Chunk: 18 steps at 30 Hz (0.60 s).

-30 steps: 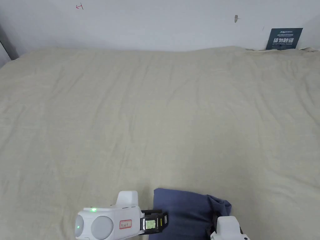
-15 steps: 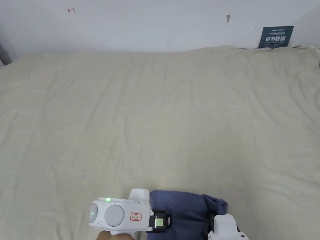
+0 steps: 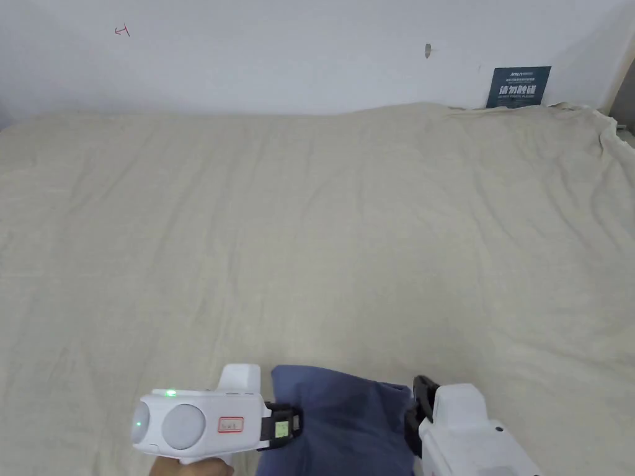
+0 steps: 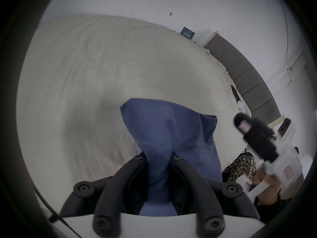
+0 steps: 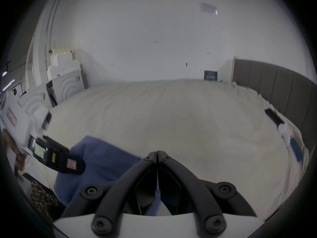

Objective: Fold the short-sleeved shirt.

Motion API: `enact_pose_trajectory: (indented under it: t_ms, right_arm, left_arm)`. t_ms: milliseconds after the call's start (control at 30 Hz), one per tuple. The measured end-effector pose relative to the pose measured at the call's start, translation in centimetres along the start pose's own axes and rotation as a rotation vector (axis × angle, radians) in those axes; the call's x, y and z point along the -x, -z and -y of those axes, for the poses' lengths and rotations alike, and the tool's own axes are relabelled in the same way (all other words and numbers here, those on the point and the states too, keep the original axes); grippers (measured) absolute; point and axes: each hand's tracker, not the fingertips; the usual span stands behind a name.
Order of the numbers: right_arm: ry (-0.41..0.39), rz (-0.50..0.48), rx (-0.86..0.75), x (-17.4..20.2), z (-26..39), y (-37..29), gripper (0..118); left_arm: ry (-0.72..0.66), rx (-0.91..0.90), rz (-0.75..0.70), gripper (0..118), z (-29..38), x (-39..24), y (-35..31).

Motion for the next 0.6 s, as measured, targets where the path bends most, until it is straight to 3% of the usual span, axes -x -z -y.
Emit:
enact_pose_trajectory:
  t_ms: [300, 600]
  right_arm:
    - [-0.043, -0.004, -0.188, -0.4, -9.2, -3.0, 0]
    - [-0.079, 0.0, -0.239, 0.8, -12.4, -2.3, 0]
  left_arm:
    - [0.04, -0.041, -0.231, 17, -4.1, 9.7, -7.7]
    - [-0.029, -0.051, -0.535, 17, -7.1, 21.9, -17.7]
